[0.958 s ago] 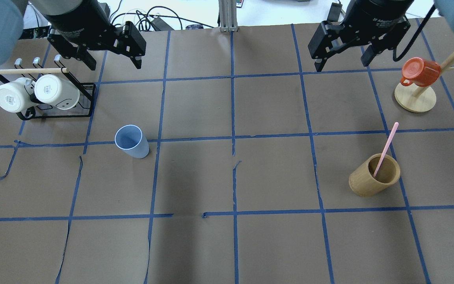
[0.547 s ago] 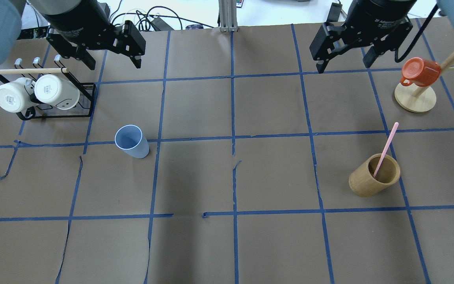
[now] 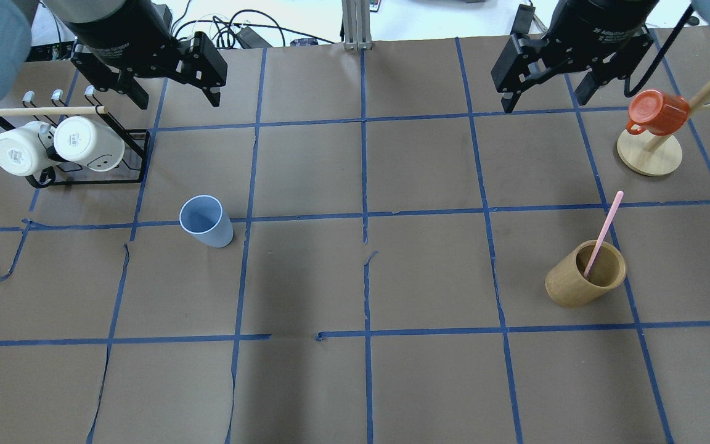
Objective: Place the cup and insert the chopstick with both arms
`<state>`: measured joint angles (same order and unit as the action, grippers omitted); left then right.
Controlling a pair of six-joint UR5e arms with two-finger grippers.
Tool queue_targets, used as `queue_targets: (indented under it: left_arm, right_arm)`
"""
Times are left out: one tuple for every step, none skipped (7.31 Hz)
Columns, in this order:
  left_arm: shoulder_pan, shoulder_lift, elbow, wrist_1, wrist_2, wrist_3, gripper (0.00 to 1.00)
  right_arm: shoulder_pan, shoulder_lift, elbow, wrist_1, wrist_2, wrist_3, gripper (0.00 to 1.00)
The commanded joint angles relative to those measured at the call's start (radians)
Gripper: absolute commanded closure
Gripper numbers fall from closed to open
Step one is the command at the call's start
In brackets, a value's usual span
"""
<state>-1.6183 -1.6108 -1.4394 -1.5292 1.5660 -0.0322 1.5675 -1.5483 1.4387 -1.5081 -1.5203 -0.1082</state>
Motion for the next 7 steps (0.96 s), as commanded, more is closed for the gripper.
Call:
queue_targets:
  left_arm:
    - [0.0,0.0,-0.001,-0.003,-0.001,-0.002,0.0]
    - [0.0,0.0,-0.001,-0.005,0.0,-0.002,0.0]
    - [0.0,0.002,-0.001,-0.005,0.0,-0.002,0.0]
    - [-0.002,0.0,-0.001,-0.005,-0.001,-0.002,0.0]
    - [-0.005,-0.035,0.0,0.0,-0.004,-0.002,0.0]
    - [-0.005,-0.032,0.0,0.001,-0.004,0.005,0.0]
    - [-0.005,-0.009,-0.003,0.001,-0.004,0.008,0.0]
  right_arm:
    - [-0.003,-0.003,0.0,0.0,-0.003,-0.002,0.0]
    - [-0.003,-0.009,0.0,0.003,-0.004,-0.002,0.0]
    - [-0.003,-0.01,0.0,0.003,-0.004,-0.005,0.0]
    - [-0.003,-0.01,0.0,0.003,-0.004,-0.007,0.0]
    - [-0.001,-0.013,-0.004,0.0,-0.004,-0.011,0.0]
    - [-0.001,-0.021,-0.003,0.002,-0.003,-0.013,0.0]
    - [-0.003,-0.019,-0.001,0.002,-0.001,-0.013,0.0]
